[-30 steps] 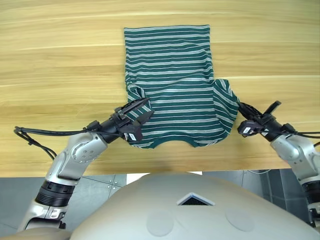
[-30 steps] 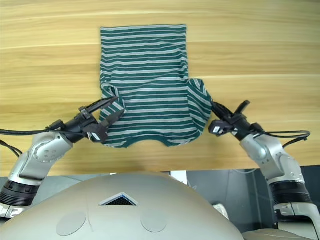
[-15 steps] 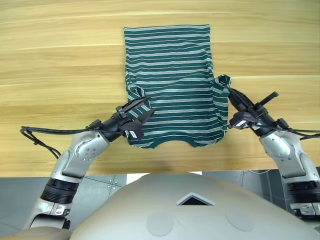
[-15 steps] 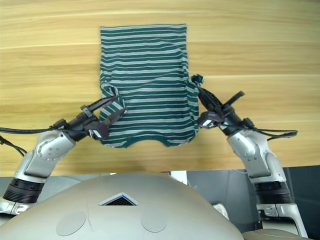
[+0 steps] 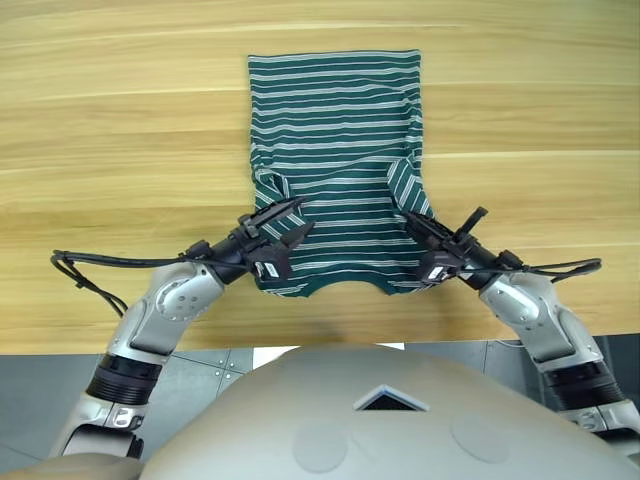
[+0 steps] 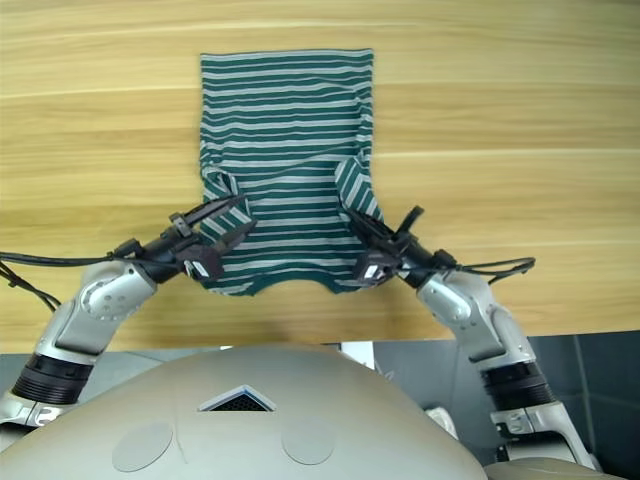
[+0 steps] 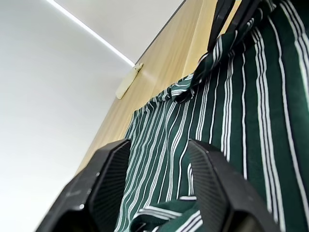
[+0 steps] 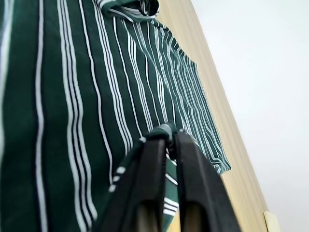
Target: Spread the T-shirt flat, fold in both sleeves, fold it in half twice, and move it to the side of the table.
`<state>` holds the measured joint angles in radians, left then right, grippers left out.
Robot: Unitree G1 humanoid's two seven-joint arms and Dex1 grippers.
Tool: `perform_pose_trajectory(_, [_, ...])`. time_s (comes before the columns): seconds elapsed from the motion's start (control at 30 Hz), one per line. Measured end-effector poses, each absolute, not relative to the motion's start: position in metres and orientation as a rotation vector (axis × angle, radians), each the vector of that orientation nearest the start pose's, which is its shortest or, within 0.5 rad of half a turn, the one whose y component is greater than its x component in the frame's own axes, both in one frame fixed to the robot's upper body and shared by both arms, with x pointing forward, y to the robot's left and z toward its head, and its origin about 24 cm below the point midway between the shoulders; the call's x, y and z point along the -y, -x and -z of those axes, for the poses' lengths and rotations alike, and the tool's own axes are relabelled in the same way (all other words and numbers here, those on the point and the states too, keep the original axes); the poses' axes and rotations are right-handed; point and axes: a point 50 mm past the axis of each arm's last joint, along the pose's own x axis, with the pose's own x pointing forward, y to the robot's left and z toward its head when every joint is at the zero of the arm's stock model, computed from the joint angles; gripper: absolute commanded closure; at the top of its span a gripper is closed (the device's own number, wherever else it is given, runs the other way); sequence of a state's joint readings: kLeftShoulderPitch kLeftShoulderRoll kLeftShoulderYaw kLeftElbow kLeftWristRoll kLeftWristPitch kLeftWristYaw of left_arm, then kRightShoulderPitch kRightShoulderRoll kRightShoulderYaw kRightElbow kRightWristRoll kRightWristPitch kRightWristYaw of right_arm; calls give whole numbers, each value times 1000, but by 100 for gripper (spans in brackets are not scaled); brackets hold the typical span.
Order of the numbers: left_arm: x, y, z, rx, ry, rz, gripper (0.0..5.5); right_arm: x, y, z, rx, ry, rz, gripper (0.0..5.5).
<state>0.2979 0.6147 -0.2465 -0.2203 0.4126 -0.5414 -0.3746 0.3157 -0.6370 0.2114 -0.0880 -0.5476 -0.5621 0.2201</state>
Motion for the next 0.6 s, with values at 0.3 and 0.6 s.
perform_pose_trajectory(0.3, [-185,-163,-54,188,-997,835,326,189,-164,-23,122,1076,-800,367])
perform_pose_trajectory(0.6, [-259,-132,-62,-130,-1230,841,326,241,-172,-75,162,978,-634,367])
